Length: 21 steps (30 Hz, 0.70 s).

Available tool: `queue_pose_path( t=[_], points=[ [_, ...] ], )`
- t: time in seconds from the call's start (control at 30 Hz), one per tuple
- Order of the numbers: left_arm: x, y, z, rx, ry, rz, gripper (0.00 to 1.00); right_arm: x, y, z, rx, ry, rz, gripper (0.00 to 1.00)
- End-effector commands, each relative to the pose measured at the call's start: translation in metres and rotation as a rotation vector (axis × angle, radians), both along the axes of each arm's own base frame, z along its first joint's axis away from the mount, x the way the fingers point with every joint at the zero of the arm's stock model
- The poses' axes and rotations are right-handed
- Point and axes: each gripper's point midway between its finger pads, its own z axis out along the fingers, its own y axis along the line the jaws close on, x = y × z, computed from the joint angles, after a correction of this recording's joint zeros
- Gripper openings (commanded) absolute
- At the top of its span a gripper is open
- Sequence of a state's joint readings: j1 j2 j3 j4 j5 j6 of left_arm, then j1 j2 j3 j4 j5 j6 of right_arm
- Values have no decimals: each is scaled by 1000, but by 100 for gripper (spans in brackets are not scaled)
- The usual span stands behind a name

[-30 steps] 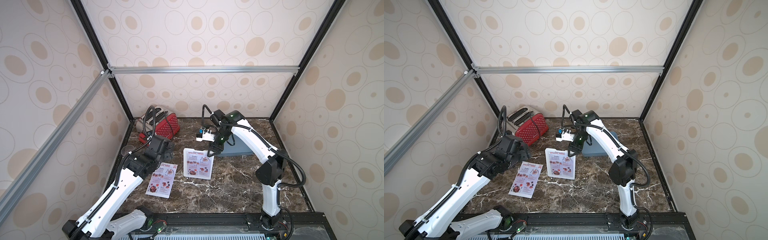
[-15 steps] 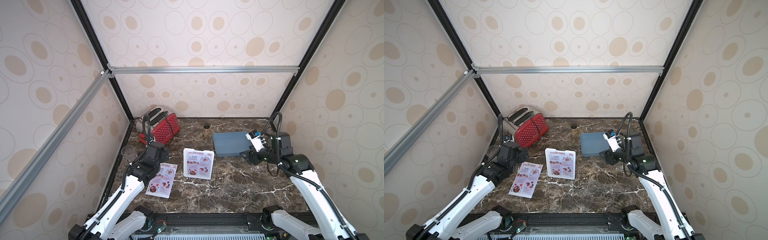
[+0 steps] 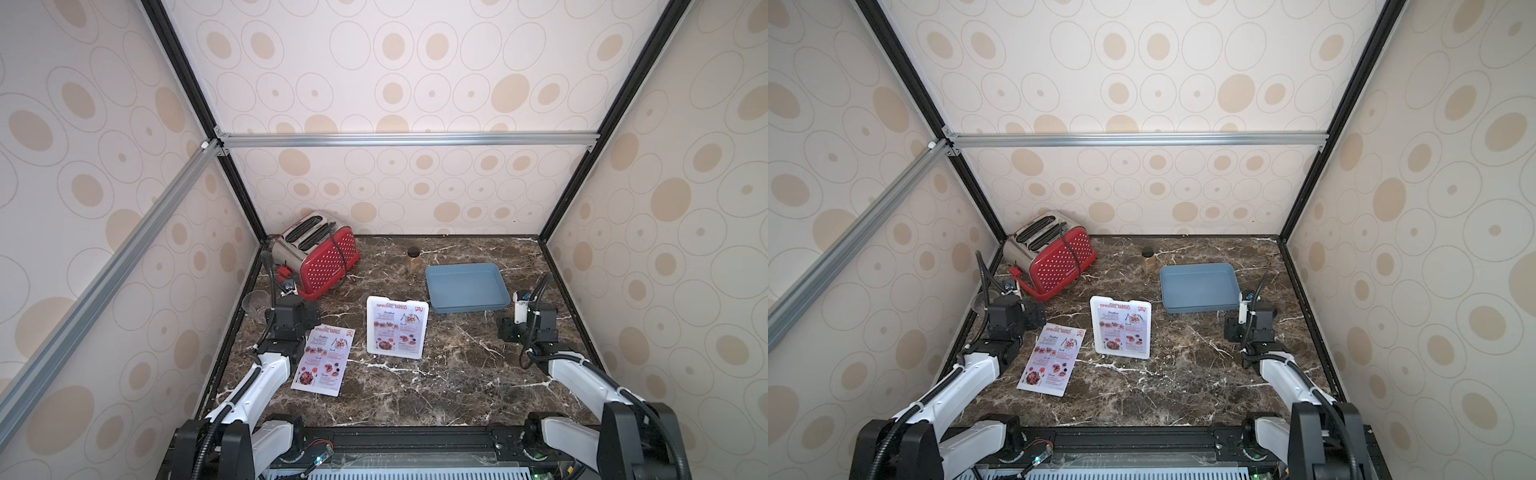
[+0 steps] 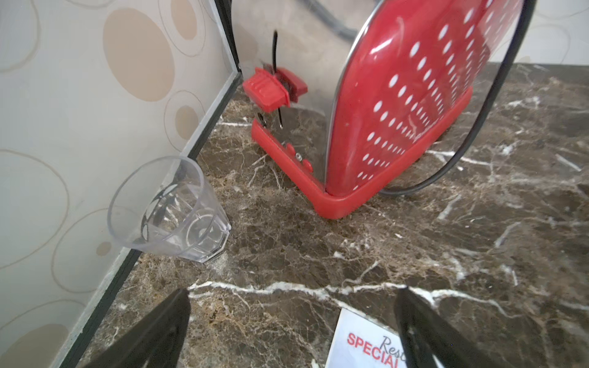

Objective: Replace the menus in the menu holders
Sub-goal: Reset both arms

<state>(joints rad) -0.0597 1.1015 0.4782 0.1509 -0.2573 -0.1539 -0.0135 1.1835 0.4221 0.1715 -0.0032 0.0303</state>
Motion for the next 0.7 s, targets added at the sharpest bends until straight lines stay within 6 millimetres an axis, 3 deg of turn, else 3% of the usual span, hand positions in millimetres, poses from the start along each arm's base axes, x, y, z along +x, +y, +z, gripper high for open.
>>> queue_pose_path(
  t=[0.0, 0.23, 0.4, 0.57, 0.67],
  points=[
    [20, -8, 17, 20, -129, -86, 99, 32, -7, 26, -15, -211, -26, 71],
    [33, -8, -1, 18, -173, -118, 99, 61, 1, 29, 46, -245, 41, 70],
    [46, -13, -5, 22, -169, -158, 99, 64, 15, 15, 37, -295, 109, 70],
    [62, -18, -19, 55, -160, -225, 99, 63, 10, 9, 26, -279, 75, 72],
    [66, 0, -33, 4, -170, -155, 99, 65, 11, 10, 25, -304, 77, 74]
  ],
)
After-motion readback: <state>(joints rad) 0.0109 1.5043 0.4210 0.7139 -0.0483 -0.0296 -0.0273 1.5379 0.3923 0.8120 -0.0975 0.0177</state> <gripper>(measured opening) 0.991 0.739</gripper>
